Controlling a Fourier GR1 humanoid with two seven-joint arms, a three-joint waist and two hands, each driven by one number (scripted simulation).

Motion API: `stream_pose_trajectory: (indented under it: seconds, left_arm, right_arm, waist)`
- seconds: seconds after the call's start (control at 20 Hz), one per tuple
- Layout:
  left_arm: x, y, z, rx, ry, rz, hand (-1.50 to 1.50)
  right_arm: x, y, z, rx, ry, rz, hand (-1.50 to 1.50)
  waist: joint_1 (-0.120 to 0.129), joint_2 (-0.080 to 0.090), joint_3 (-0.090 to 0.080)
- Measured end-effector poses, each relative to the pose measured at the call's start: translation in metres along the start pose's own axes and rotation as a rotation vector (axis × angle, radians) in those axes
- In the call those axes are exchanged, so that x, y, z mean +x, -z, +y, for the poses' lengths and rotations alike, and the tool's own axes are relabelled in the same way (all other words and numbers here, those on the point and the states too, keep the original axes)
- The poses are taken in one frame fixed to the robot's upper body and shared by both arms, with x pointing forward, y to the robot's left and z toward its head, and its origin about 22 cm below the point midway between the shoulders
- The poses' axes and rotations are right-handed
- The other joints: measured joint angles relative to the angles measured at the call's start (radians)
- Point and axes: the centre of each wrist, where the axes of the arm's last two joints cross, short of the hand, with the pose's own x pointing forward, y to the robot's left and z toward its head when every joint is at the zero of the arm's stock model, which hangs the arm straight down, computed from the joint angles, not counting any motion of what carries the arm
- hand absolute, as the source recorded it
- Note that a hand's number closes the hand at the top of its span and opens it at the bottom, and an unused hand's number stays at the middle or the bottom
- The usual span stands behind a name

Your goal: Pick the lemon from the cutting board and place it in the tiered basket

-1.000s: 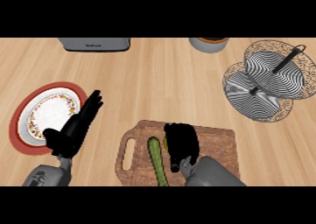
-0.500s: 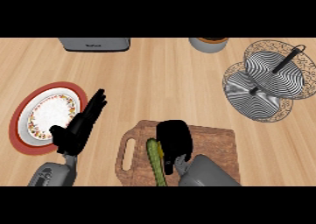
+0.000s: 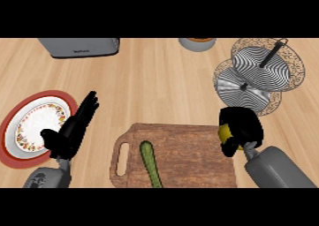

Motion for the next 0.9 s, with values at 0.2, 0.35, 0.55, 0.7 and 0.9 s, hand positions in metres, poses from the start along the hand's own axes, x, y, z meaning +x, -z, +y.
stream_pose_trajectory:
  seconds: [0.2, 0.35, 0.55, 0.7, 0.9]
  left_arm:
    - [-0.005, -0.007, 0.005, 0.039, -0.004, 0.011, 0.00]
    - [-0.006, -0.009, 0.006, 0.047, -0.006, 0.011, 0.00]
    - [-0.008, -0.013, 0.008, 0.045, -0.002, 0.014, 0.00]
    - [-0.003, -0.013, 0.003, 0.015, -0.007, 0.007, 0.00]
    - [0.000, -0.008, -0.005, -0.030, -0.005, -0.010, 0.00]
  right_arm:
    - [-0.101, 0.007, -0.042, -0.101, 0.059, 0.112, 1.50]
    - [-0.152, 0.002, -0.076, -0.177, 0.204, 0.102, 1.50]
    - [-0.210, -0.015, -0.121, -0.302, 0.387, 0.013, 1.50]
    - [-0.255, -0.037, -0.155, -0.371, 0.464, -0.055, 1.50]
    - [-0.301, -0.060, -0.194, -0.410, 0.528, -0.100, 1.50]
  waist:
    - [-0.038, -0.003, 0.004]
    - [-0.045, -0.004, 0.006]
    - [-0.038, -0.007, 0.005]
    - [-0.010, -0.005, 0.003]
    - [0.037, 0.002, 0.000]
